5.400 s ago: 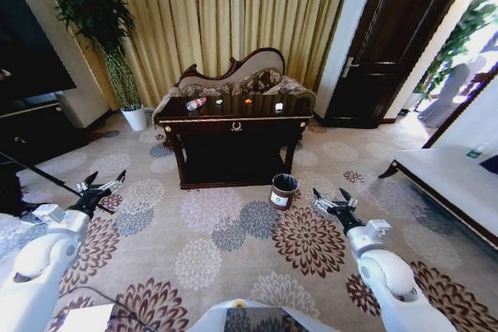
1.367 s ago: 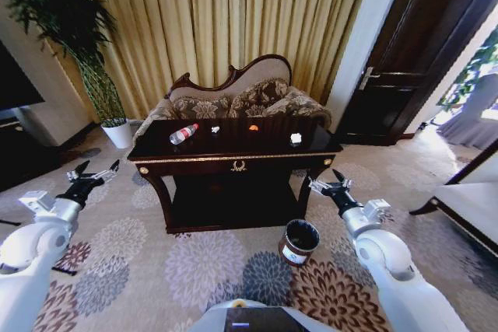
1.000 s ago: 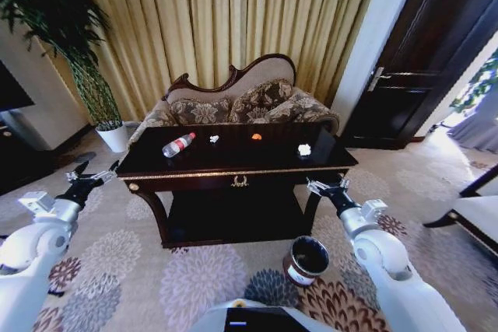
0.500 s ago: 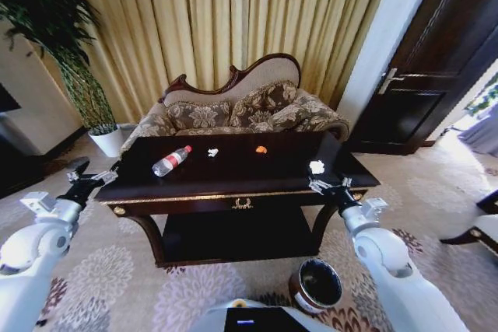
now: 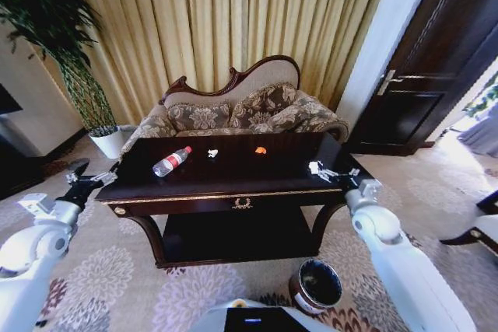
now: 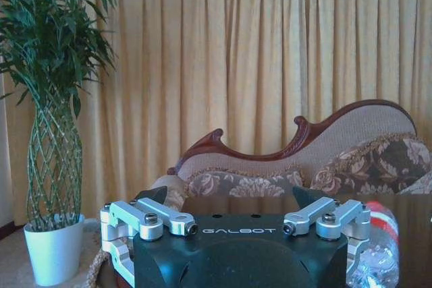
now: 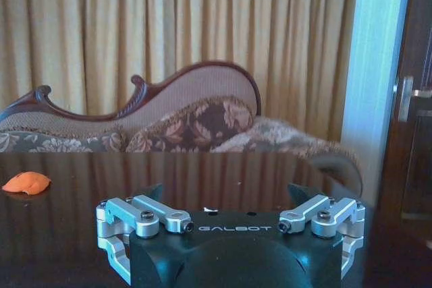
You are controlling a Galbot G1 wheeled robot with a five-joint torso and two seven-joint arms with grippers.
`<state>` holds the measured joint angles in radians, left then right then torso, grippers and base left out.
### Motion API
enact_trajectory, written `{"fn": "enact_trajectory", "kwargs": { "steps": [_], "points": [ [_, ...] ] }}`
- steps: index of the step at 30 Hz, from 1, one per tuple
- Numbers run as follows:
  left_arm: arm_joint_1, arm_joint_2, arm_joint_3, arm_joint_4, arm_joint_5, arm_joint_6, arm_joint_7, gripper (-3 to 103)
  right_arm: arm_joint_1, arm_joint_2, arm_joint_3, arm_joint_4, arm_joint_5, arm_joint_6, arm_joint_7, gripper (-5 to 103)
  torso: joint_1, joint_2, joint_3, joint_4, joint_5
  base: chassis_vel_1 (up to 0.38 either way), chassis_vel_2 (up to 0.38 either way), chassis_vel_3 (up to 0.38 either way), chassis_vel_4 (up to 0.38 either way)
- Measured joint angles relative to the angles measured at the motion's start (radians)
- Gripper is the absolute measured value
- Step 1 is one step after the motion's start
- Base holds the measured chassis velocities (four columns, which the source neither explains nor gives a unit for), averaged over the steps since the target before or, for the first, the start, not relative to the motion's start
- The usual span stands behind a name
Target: Move to the front of the table and place the trash on the table into the trash bin.
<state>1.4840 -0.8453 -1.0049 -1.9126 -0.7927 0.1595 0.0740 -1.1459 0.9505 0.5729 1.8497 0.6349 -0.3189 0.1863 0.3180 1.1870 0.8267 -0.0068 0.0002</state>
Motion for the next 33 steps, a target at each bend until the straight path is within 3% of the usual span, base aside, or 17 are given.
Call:
{"fn": "enact_trajectory", "kwargs": {
  "steps": [10,20,25,30,33],
  "points": [
    [-0.007,0.007,0.007,0.006,0.001,0.0,0.0,100,0.086,0.002,-0.059,-0.066,0.04,-0.066,0.071,100,0.0,0.0,0.0,-0.0004,0.0002,0.0,0.0,0.0,0.0],
    [-0.012,0.007,0.011,0.016,0.004,-0.006,0.0,100,0.088,0.017,-0.084,-0.074,0.027,-0.078,0.08,102,0.0,0.0,0.0,-0.0001,0.0001,0.0,0.0,0.0,0.0],
    [-0.009,0.003,0.012,0.012,0.004,-0.008,0.0,100,0.09,0.019,-0.093,-0.078,0.013,-0.084,0.081,87,0.0,0.0,0.0,-0.0001,0.0001,0.0,0.0,0.0,0.0],
    [-0.004,0.0,0.009,0.009,0.004,-0.012,0.0,100,0.087,0.019,-0.093,-0.081,0.006,-0.087,0.078,83,0.0,0.0,0.0,-0.0001,0.0,0.0,0.0,0.0,0.0],
    [0.001,-0.002,0.006,0.004,0.004,-0.014,0.001,100,0.082,0.02,-0.087,-0.086,-0.003,-0.089,0.074,73,0.0,0.0,0.0,-0.0001,0.0001,0.0,0.0,0.0,0.0]
  ]
}}
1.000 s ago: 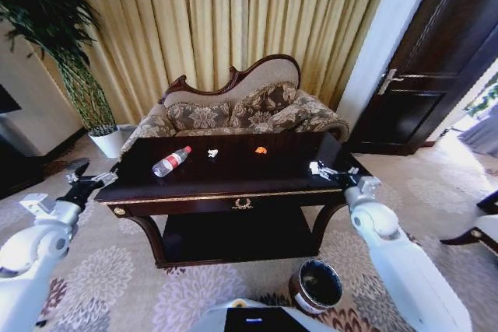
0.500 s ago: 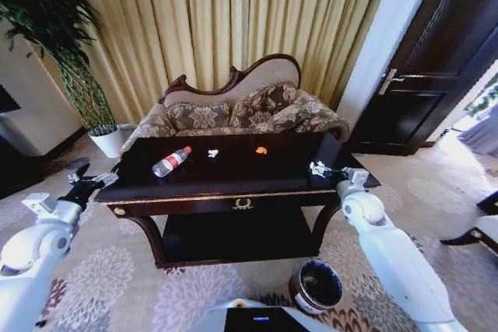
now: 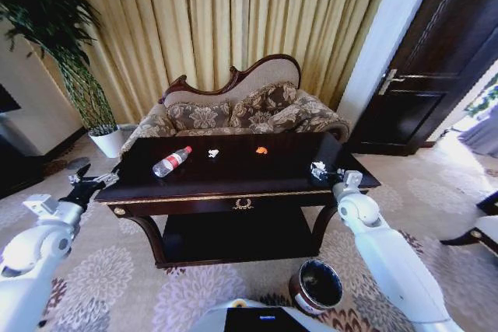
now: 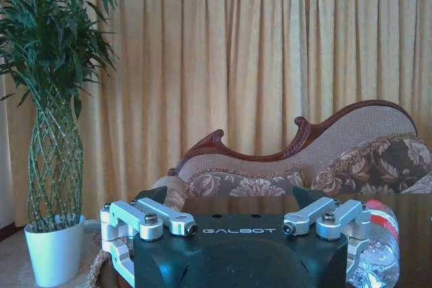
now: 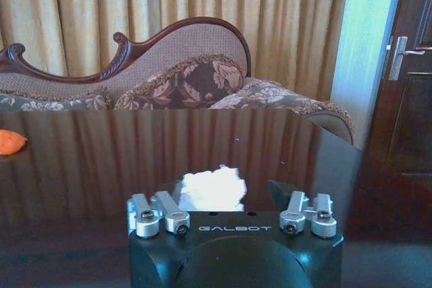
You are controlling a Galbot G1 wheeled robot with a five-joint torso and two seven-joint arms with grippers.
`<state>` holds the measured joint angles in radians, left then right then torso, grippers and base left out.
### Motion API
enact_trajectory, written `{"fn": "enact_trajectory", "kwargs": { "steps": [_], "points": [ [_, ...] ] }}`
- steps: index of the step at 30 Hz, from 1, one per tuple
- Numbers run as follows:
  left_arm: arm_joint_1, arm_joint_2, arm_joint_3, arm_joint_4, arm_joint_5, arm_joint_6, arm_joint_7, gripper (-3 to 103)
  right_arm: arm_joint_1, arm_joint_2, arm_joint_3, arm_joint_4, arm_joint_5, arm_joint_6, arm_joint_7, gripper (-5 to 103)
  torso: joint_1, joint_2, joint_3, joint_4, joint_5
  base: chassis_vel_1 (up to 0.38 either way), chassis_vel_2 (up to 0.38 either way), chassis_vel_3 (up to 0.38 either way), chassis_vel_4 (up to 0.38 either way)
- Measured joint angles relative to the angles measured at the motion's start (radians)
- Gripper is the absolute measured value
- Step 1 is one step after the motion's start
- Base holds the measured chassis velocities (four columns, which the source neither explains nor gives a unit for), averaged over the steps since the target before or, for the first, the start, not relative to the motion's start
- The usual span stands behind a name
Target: Move to the front of the table and place the trash on the table into the trash bin.
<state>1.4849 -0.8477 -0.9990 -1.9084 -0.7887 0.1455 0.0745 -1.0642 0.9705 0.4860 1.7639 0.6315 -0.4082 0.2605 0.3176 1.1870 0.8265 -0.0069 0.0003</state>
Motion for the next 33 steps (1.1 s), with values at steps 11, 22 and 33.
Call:
{"fn": "enact_trajectory", "kwargs": {
  "steps": [11,22,33],
  "points": [
    [-0.002,0.001,-0.001,-0.017,-0.003,0.001,0.0,100,-0.032,0.007,0.026,0.006,-0.009,-0.003,-0.013,51,0.0,0.0,0.0,-0.0002,0.0,0.0,0.0,0.0,0.0],
    [-0.001,0.003,0.0,-0.021,-0.004,0.004,-0.002,100,-0.037,0.015,0.03,0.011,-0.017,0.031,-0.013,14,0.0,0.0,0.0,0.0,0.0001,0.0,0.0,0.0,0.0],
    [0.0,-0.007,0.003,-0.024,-0.002,0.005,-0.003,100,-0.099,-0.001,0.079,0.119,-0.016,0.095,-0.031,2,0.0,0.0,0.0,0.0,0.0,0.0,0.0,0.0,0.0]
  ]
}}
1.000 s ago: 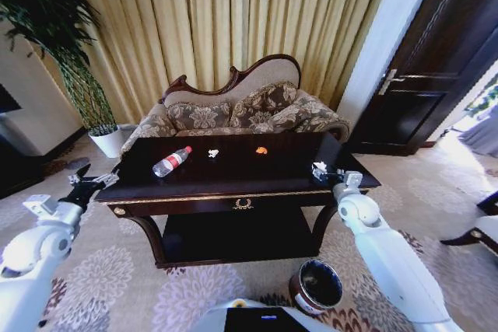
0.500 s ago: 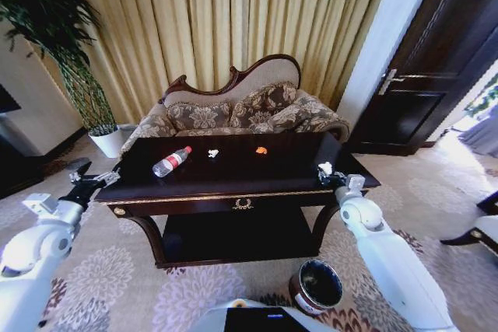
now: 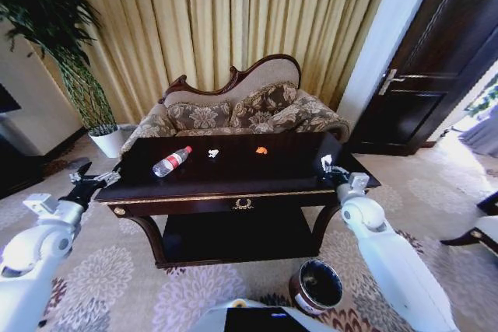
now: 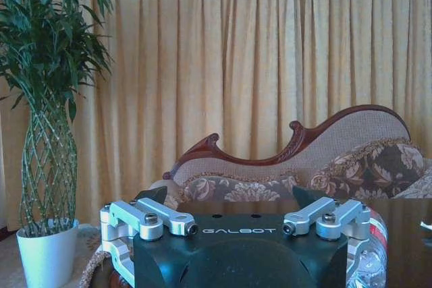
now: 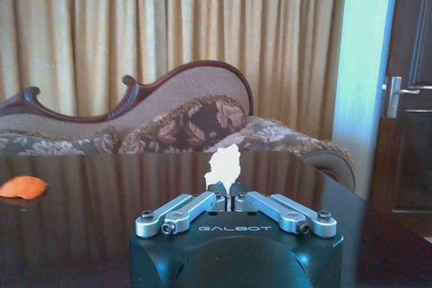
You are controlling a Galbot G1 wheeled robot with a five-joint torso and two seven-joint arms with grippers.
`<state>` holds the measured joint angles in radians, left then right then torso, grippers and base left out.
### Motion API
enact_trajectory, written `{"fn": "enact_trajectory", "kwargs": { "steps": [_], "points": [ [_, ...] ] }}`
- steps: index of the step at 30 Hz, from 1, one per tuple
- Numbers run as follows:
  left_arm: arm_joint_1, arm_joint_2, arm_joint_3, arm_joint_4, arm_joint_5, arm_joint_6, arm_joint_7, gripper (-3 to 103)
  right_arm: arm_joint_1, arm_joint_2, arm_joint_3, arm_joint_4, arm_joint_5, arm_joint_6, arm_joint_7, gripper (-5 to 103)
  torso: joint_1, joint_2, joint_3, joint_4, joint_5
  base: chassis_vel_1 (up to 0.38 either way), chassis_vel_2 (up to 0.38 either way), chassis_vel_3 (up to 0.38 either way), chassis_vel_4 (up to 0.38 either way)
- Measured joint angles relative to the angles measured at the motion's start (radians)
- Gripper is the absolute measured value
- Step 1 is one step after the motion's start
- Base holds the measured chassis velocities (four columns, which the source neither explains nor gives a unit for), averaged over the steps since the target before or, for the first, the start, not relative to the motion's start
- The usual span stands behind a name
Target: Move to the front of the table and place the trash on the table into the trash bin.
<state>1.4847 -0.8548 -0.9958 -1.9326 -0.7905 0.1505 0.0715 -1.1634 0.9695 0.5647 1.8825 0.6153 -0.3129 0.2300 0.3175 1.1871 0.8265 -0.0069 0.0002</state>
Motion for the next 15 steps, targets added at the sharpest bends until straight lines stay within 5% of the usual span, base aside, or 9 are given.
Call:
{"fn": "enact_trajectory", "kwargs": {
  "steps": [15],
  "points": [
    [0.002,0.001,0.006,-0.009,0.0,0.003,-0.003,100,-0.111,0.021,0.058,0.064,-0.005,0.014,-0.039,2,0.0,0.0,0.0,0.0001,0.0,0.0,0.0,0.0,0.0]
  ]
}}
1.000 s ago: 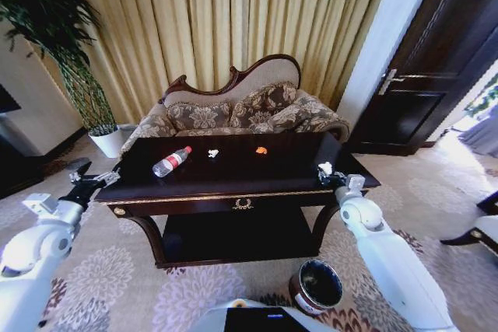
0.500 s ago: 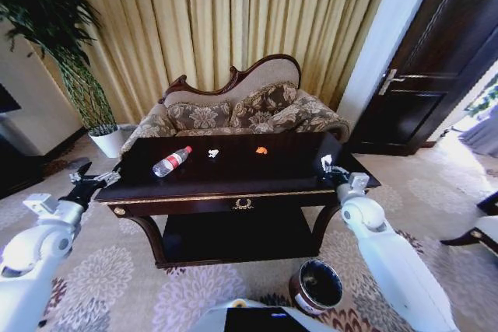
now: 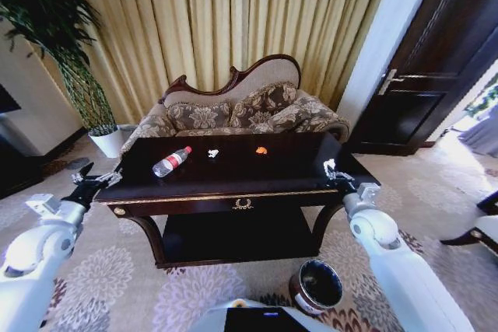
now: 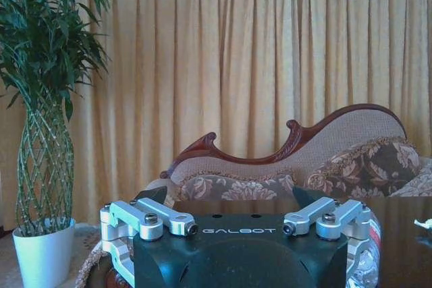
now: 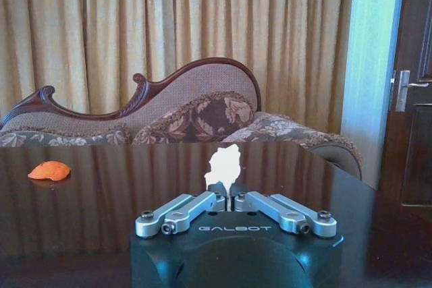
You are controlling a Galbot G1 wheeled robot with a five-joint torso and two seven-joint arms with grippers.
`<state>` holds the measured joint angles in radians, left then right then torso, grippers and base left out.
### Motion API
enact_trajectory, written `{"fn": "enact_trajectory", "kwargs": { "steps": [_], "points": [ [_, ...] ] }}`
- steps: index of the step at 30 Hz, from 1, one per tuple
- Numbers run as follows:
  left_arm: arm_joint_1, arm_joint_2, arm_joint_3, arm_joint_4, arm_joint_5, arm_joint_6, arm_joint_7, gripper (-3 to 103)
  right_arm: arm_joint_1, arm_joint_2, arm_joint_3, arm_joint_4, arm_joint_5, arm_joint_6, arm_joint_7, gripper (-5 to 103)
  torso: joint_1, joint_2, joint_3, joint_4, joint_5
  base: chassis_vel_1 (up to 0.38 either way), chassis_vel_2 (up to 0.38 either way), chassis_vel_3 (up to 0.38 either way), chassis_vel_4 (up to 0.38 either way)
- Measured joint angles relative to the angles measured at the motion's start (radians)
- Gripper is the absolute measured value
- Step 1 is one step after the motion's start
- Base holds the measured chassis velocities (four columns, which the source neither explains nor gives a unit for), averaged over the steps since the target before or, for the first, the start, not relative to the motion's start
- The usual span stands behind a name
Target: Move to the front of the table and place the trash on the table into the trash bin.
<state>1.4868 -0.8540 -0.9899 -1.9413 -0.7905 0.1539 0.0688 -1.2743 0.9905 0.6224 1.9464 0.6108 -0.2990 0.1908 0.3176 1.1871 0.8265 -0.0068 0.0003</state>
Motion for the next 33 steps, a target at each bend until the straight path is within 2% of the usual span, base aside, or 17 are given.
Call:
{"fn": "enact_trajectory", "kwargs": {
  "steps": [33],
  "points": [
    [0.003,0.003,-0.002,-0.029,-0.004,0.013,-0.02,100,-0.012,0.006,0.0,-0.008,-0.003,0.028,-0.021,2,0.0,0.0,0.0,0.0,0.0,0.077,-0.077,-0.077,0.08]
  ]
}}
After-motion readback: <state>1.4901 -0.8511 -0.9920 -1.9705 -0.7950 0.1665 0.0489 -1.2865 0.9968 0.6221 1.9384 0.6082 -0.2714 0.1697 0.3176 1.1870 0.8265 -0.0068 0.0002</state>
